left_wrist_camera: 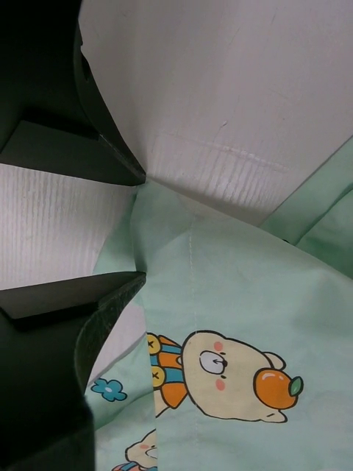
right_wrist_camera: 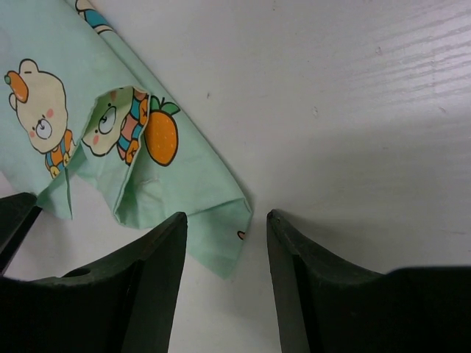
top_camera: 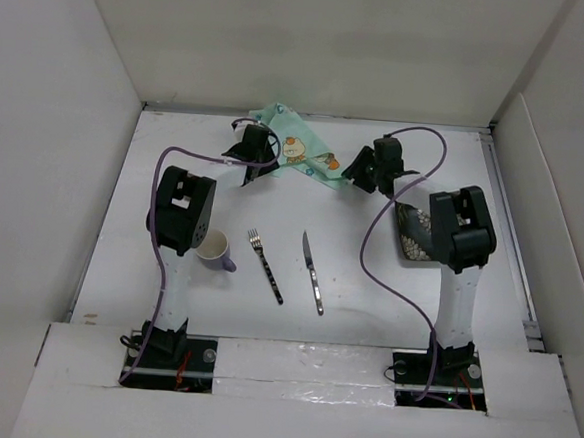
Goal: Set the dinner table for one person
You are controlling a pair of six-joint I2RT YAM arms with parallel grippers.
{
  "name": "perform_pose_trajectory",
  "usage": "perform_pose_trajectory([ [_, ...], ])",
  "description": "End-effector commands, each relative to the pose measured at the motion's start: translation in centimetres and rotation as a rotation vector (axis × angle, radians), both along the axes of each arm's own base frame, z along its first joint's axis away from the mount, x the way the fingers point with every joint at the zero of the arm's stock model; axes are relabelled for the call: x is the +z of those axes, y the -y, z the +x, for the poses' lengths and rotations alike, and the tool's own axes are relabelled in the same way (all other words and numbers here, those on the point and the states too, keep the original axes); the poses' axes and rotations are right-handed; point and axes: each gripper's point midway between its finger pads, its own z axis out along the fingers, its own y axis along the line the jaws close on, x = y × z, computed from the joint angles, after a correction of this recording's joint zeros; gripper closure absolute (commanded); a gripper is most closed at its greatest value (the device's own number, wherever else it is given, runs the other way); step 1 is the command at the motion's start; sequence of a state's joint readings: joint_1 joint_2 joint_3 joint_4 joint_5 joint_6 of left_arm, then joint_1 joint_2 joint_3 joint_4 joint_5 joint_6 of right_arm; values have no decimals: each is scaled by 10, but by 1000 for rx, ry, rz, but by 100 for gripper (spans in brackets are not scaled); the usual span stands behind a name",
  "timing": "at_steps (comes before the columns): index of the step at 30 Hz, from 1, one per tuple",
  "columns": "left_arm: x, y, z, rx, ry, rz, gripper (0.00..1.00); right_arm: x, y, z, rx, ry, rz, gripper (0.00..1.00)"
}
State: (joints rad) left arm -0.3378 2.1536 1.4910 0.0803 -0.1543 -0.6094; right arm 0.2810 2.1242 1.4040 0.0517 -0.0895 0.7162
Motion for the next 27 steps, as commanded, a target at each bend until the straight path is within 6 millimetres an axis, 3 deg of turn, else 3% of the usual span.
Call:
perform_pose_trajectory([
  [1, 5, 2, 6, -8, 10, -15, 53, 3, -4, 10, 1, -1, 34, 47],
  [6, 8, 4, 8, -16, 23, -16, 62, -3, -8, 17, -9, -10, 52, 50],
  [9, 10, 3, 11, -17, 30, -5, 73, 0, -10, 23, -18, -2, 64, 58],
  [11, 10, 1, 11, -12, 26, 8, 86, 3, -7, 26, -37, 14, 58, 74],
  [12, 13, -3, 13, -4, 37, 26, 100, 15, -8, 27, -33, 44, 68, 92],
  [15, 26, -4, 15, -3, 55, 37, 100, 34, -7, 25, -44, 86, 53, 100],
  [18, 55, -11, 21, 5, 109, 44, 100, 60, 4, 26, -65, 148, 10, 100],
  [19, 67, -17, 24, 16, 131, 43, 100, 81, 12, 26, -90, 194, -12, 100],
  [21, 106, -24, 30, 27, 204, 44, 100, 107, 15, 24, -97, 252, -13, 100],
  [22, 128, -27, 30, 23, 235, 62, 100, 135, 19, 22, -96, 322, -22, 100],
  [25, 190, -40, 37, 40, 341, 96, 100, 182, 32, 20, -104, 429, -64, 100],
  [26, 217, -41, 38, 40, 375, 98, 100, 217, 34, 18, -108, 496, -59, 100],
  [27, 235, -54, 42, 56, 404, 98, 100, 232, 36, 19, -107, 529, -71, 100],
])
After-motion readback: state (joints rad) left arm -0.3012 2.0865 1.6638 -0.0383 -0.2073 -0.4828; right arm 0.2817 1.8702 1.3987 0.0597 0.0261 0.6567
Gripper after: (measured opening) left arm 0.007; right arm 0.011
